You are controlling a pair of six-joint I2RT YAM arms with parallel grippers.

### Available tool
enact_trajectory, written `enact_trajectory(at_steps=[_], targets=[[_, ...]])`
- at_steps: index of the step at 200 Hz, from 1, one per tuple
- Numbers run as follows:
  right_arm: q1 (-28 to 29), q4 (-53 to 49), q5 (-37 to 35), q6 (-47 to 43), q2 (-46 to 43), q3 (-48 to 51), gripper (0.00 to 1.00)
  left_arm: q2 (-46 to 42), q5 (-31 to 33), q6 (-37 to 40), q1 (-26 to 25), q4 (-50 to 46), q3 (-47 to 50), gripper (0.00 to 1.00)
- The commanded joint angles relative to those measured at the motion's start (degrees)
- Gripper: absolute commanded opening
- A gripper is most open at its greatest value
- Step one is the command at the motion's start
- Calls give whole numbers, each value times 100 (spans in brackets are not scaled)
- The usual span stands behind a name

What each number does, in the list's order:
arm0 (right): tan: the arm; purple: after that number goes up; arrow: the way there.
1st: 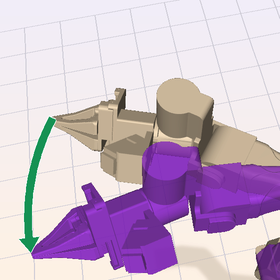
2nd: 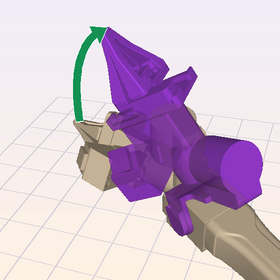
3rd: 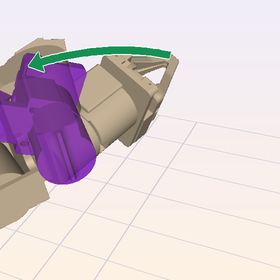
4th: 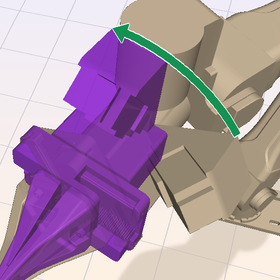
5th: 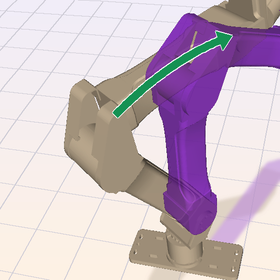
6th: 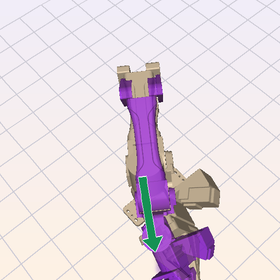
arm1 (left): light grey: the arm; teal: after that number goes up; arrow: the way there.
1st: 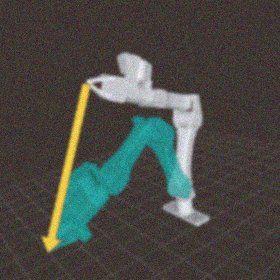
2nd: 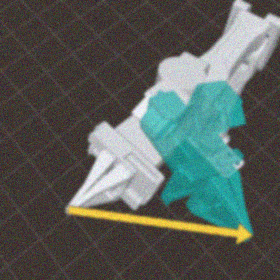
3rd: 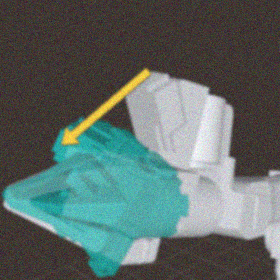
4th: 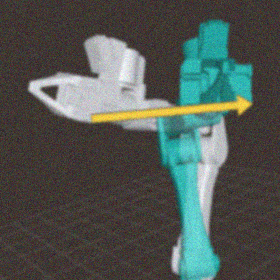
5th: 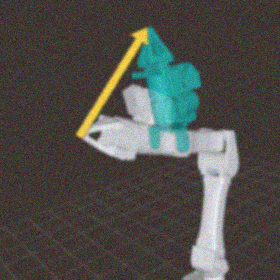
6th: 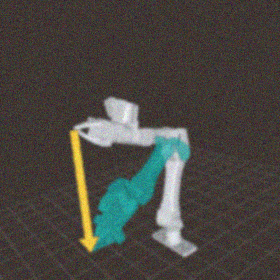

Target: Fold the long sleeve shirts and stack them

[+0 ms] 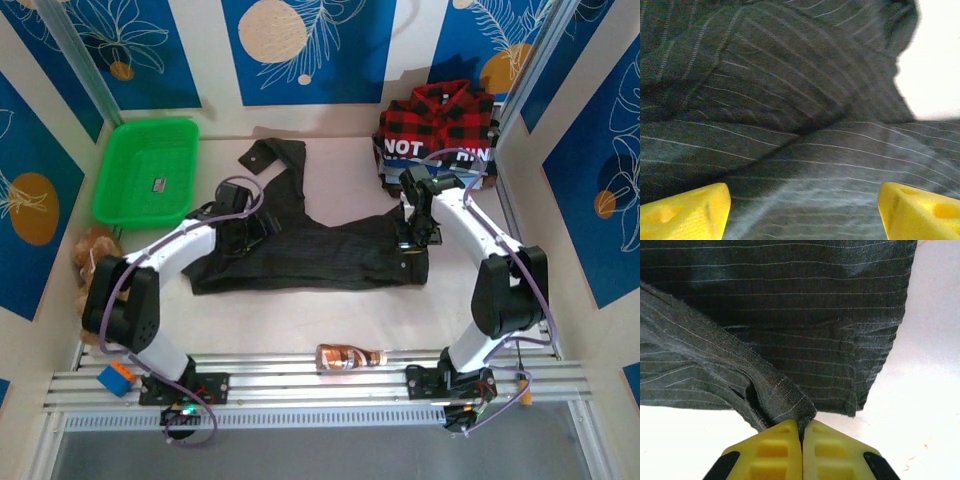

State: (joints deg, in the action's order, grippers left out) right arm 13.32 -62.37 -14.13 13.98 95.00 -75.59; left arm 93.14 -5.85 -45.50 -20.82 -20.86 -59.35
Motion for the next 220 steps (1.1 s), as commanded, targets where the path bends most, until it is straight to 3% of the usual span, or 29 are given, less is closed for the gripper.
enact_trajectory(at_steps=[1, 43, 74, 97, 118, 151, 184, 220], targets=[[-67, 156, -112, -193, 360, 50, 9, 281, 483, 472, -24, 88, 112, 78], [-167, 489, -1141, -144, 1081, -38, 18, 375, 654, 631, -134, 148, 481, 77], [-172, 773, -1471, 224, 899, -107, 45, 32, 518, 596, -134, 272, 767, 79], [37, 840, -1146, 460, 341, -262, 55, -607, 340, 529, -132, 58, 462, 86], [544, 882, -522, 568, -76, -386, 60, -688, 400, 782, -109, -617, -538, 91], [1667, 1202, 778, 976, 1, -492, 60, 527, 386, 1674, -89, -1334, -2291, 89], [2452, 1879, 1091, 1538, 681, -632, 48, 1917, 135, 2201, -86, -1438, -3552, 65], [2855, 2724, 1231, 1864, 1314, -673, 35, 3005, 56, 2455, -80, -1324, -4473, 56]])
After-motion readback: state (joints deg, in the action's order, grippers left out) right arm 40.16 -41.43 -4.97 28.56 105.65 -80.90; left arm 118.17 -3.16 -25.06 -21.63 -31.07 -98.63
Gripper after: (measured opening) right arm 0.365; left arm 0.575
